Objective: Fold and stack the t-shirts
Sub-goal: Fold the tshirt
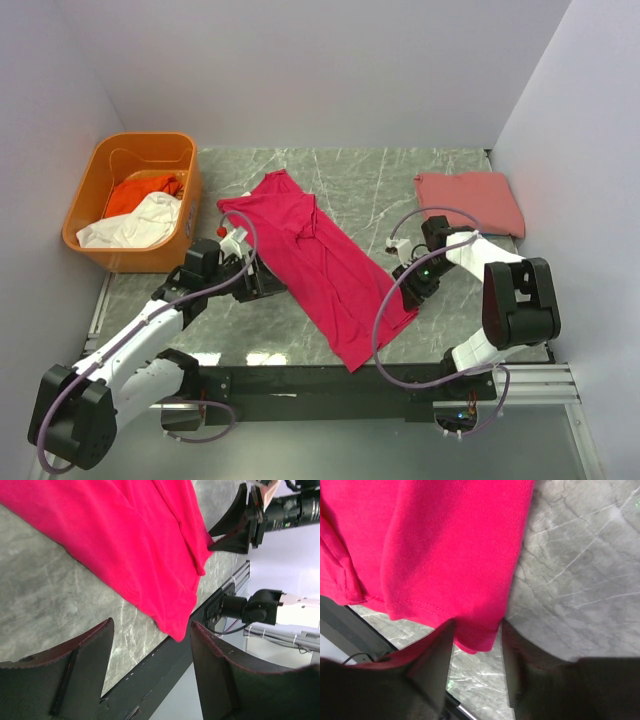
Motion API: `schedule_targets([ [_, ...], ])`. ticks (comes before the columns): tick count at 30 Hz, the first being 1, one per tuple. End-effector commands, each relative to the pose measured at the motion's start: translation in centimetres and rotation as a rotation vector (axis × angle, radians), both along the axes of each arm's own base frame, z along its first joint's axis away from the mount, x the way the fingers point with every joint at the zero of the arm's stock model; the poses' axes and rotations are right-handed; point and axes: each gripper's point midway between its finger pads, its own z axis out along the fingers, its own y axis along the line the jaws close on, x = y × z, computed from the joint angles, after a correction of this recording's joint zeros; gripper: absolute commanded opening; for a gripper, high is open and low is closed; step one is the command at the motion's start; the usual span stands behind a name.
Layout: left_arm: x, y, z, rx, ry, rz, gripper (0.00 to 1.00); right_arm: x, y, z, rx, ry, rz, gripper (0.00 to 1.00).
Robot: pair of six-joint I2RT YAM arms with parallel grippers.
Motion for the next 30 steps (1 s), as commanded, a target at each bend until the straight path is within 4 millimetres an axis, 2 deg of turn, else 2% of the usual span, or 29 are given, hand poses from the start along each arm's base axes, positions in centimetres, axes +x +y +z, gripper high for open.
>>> schedule_targets([
  [1,0.5,-0.8,1.2,-0.019,-0.052,-0.012,0.68,-1.2,-0.1,-0.6,0.003,0.063,0.005,0.47],
  [3,0.2,-1.0,1.0,-0.018,-0.045,-0.016,0.68,-1.8,0.0,-0.7,0.016,0.089,0.019,0.43],
  [6,-0.2,-0.9,0.7,-0.013,-0.035,-0.014,0.68,-2.5,0.0,-0.7,0.021,0.117,0.030,0.25],
  [7,-0.3,-0.9,0.6,-0.012,-0.034,-0.014,0.68,-2.4,-0.1,-0.7,0.019,0.113,0.026,0.13],
  [9,-0.5,-0.8,0.3,-0.007,-0.025,-0.004,0.68,-2.2,-0.6,-0.7,-0.001,0.099,0.013,0.03],
  [14,-0.2,-0.4,0.1,0.012,-0.029,0.026,0.68,-1.3,-3.8,-1.1,-0.065,0.069,-0.072,0.00],
  [19,1.9,-0.2,0.0,0.055,-0.034,0.079,0.68,-2.1,-6.2,-1.6,-0.095,0.097,-0.108,0.00],
  [20,2.9,-0.3,0.6,0.065,-0.046,0.102,0.68,-2.2,-6.5,-1.7,-0.096,0.098,-0.101,0.00],
  [21,4.3,0.3,-0.5,0.117,-0.023,0.161,0.68,-2.4,-7.0,-1.8,-0.095,0.102,-0.117,0.00],
  [23,6.3,0.4,-0.6,0.148,-0.022,0.207,0.68,-2.8,-7.2,-1.9,-0.088,0.117,-0.109,0.00],
  [26,11.0,0.5,-0.6,0.213,-0.035,0.281,0.68,-3.3,-7.5,-2.0,-0.080,0.130,-0.112,0.00],
  [27,13.6,0.5,-0.6,0.240,-0.025,0.311,0.68,-3.4,-7.5,-2.0,-0.078,0.131,-0.111,0.00],
  [29,16.7,1.0,-0.7,0.287,-0.031,0.352,0.67,-3.4,-7.7,-2.2,-0.077,0.128,-0.115,0.00],
  [30,19.5,0.7,-0.2,0.307,-0.031,0.362,0.67,-3.5,-7.7,-2.2,-0.076,0.129,-0.113,0.00],
])
